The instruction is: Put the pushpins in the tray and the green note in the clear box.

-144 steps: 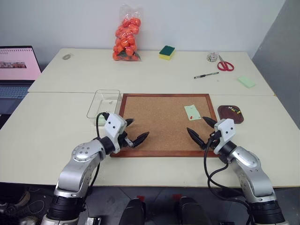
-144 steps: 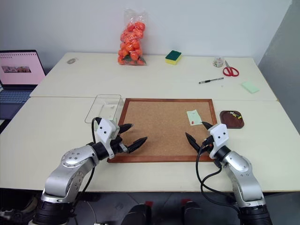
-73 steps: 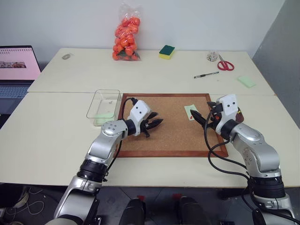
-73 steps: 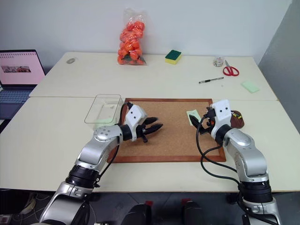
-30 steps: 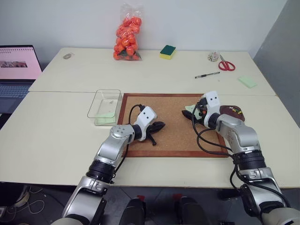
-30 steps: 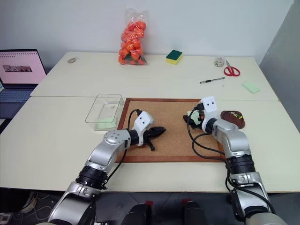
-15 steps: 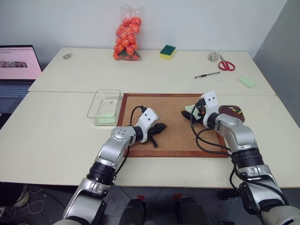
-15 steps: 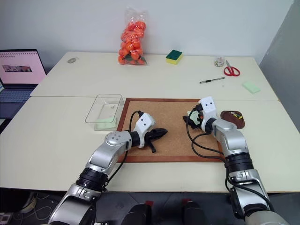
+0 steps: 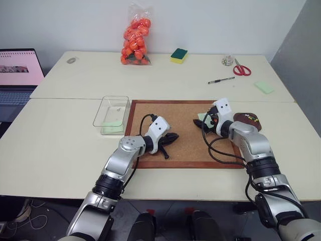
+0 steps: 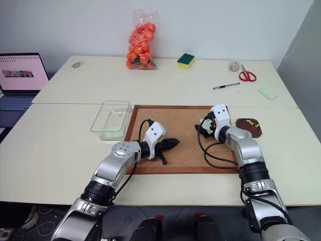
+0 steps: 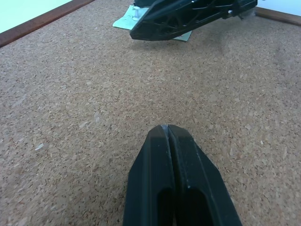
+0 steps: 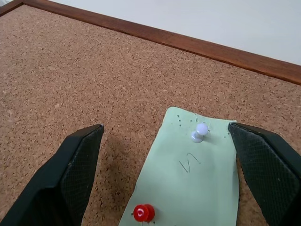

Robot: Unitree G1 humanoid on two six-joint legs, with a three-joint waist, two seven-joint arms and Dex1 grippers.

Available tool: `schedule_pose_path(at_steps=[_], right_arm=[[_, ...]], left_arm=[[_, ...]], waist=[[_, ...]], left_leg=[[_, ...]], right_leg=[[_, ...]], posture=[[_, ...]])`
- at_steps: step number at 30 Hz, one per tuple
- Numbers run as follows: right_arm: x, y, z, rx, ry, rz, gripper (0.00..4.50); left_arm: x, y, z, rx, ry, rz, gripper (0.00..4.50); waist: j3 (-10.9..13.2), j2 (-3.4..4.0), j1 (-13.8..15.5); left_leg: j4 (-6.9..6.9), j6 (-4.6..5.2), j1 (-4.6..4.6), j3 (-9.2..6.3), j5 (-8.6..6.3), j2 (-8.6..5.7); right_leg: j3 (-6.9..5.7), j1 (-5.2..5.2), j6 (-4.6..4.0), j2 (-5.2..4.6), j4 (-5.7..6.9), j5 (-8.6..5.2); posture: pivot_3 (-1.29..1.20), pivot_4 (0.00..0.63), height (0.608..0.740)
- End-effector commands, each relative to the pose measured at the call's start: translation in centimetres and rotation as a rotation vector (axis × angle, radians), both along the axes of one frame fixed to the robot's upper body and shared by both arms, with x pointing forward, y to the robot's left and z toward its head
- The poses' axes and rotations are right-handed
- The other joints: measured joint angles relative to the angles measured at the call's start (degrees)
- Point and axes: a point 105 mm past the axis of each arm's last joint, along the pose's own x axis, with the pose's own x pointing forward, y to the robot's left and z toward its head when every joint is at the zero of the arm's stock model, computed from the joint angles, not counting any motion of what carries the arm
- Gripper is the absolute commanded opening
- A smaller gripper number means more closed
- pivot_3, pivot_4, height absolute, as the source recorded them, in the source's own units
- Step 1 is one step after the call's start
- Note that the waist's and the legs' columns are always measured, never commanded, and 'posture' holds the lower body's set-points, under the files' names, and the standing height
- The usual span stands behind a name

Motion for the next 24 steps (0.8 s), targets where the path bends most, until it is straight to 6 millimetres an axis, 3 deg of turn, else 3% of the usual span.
schedule_pose_path(at_steps=[1, 23, 24], right_arm=[[0.7, 0.3, 1.9, 0.007, -0.063, 0.014, 4.32], [1.4, -0.7, 1.8, 0.019, -0.042, -0.046, 0.03], [1.4, -0.7, 1.8, 0.020, -0.043, -0.047, 0.01]], left_arm=[[-0.4, -0.4, 0.4, -0.005, -0.016, -0.019, 0.02], [-0.6, -0.3, 0.3, 0.001, -0.012, -0.025, 0.00], [-0.6, -0.3, 0.3, 0.001, -0.012, -0.025, 0.00]], waist=[[0.00, 0.00, -0.01], [0.00, 0.00, -0.06], [0.00, 0.00, -0.06]], left_leg=[[0.00, 0.00, 0.00, 0.00, 0.00, 0.00], [-0.01, 0.00, 0.00, 0.01, 0.00, 0.00], [-0.01, 0.00, 0.00, 0.01, 0.00, 0.00]], right_leg=[[0.00, 0.00, 0.00, 0.00, 0.00, 0.00], [0.01, 0.00, 0.00, 0.00, 0.00, 0.00], [0.01, -0.01, 0.00, 0.00, 0.00, 0.00]], posture=[[0.00, 0.150, 0.740], [0.00, 0.150, 0.740], [0.00, 0.150, 0.740]])
